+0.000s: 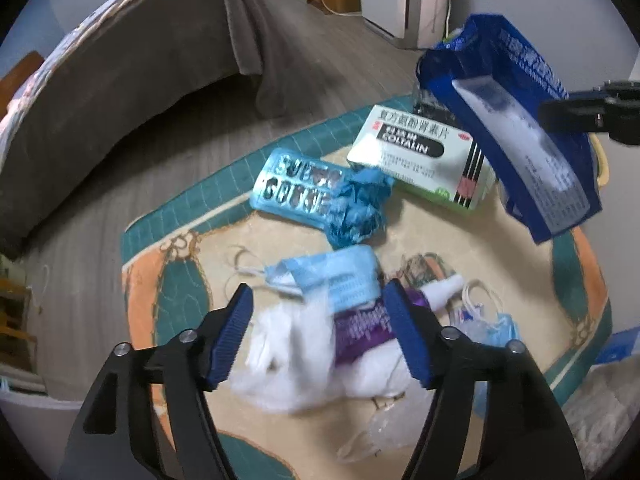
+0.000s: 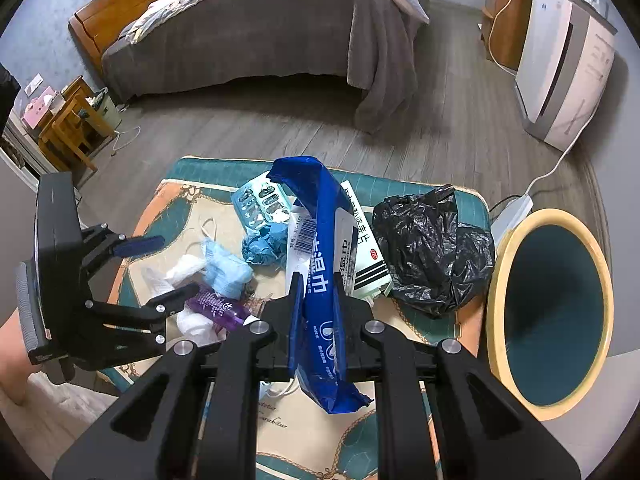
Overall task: Collect trash
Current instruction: 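Grasp the blue wet-wipe pack with the right gripper while the left grasps white tissue, then drop the wet-wipe pack and white tissue into the bin with both grippers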
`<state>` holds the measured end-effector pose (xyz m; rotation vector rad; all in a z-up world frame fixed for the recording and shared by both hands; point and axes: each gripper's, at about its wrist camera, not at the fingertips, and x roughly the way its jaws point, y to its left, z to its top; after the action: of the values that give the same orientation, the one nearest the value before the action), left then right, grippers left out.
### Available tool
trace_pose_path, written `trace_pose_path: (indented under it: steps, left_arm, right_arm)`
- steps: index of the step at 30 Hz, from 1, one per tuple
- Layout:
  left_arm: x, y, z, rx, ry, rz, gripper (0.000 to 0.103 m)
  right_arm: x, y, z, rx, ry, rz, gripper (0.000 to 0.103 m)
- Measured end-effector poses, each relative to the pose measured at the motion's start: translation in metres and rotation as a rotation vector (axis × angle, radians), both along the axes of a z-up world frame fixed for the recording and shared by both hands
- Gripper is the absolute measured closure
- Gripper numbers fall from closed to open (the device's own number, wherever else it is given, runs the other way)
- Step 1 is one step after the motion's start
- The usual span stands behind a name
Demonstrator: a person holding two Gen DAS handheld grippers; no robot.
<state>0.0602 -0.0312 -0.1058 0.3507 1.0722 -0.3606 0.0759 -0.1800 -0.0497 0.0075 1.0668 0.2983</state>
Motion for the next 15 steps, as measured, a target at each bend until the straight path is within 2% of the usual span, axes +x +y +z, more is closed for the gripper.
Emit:
trace_pose_path:
  steps: [3, 6, 12, 14, 15]
  left_arm:
    - [0.003, -0.006, -0.004, 0.020, 0.005, -0.018, 0.028]
    - [0.002, -0.011, -0.017, 0.025, 0.077, -0.024, 0.028]
    - [-0.001, 0.018, -0.025, 0.016, 0.155, 0.027, 0.028]
    - [-0.004, 0.019, -0.027, 0.034, 0.165, 0.014, 0.033]
    - [-0.004, 0.019, -0.029, 0.050, 0.169, 0.007, 0.047]
  right_arm:
    - [0.001, -0.003, 0.000, 0.007, 0.000, -0.006, 0.090]
    - [0.002, -0.006, -0.001, 0.009, 0.003, -0.004, 0.090]
    - [0.001, -0.019, 0.000, 0.021, 0.008, -0.011, 0.090]
    - [0.003, -0.022, 0.001, 0.030, 0.007, -0.018, 0.090]
    - [0.004, -0.024, 0.002, 0.039, 0.008, -0.022, 0.090]
